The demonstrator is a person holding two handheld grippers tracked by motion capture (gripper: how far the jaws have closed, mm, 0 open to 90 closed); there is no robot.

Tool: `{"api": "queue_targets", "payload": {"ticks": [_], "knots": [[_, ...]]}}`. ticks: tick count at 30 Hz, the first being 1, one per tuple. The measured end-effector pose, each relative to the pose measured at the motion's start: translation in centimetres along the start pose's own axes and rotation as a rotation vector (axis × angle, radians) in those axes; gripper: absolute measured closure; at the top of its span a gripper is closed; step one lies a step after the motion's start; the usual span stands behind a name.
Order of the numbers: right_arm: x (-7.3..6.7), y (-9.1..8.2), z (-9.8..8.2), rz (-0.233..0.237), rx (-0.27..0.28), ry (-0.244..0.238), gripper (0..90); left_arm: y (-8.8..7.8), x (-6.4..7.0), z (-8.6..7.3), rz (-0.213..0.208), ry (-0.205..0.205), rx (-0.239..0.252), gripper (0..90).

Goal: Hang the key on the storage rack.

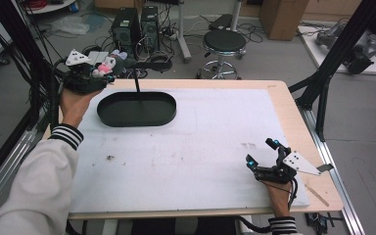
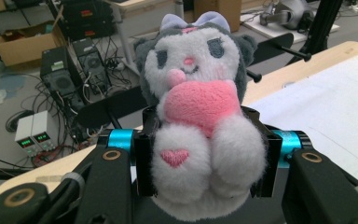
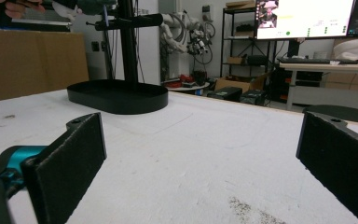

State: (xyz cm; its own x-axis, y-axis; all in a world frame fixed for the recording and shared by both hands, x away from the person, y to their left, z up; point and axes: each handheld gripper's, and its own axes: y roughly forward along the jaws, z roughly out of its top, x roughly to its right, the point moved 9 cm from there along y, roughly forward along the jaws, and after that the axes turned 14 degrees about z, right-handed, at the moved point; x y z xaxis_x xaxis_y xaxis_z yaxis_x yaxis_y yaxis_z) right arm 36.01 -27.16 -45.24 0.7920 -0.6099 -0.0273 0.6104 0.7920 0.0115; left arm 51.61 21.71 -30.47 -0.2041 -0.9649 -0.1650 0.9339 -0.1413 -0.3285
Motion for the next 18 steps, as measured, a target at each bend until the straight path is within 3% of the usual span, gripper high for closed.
{"api": "queue_targets", "payload": {"ticks": [7,18], "knots": [[0.0,0.0,0.0,0.000,-0.003,0.003,0.4,0.2,-0.3,-0.4,0.016,-0.012,-0.007,54.9],[0.0,0.0,0.0,-0.001,-0.005,-0.002,0.4,0.0,-1.1,-2.4,0.022,-0.023,-0.039,54.8]]}}
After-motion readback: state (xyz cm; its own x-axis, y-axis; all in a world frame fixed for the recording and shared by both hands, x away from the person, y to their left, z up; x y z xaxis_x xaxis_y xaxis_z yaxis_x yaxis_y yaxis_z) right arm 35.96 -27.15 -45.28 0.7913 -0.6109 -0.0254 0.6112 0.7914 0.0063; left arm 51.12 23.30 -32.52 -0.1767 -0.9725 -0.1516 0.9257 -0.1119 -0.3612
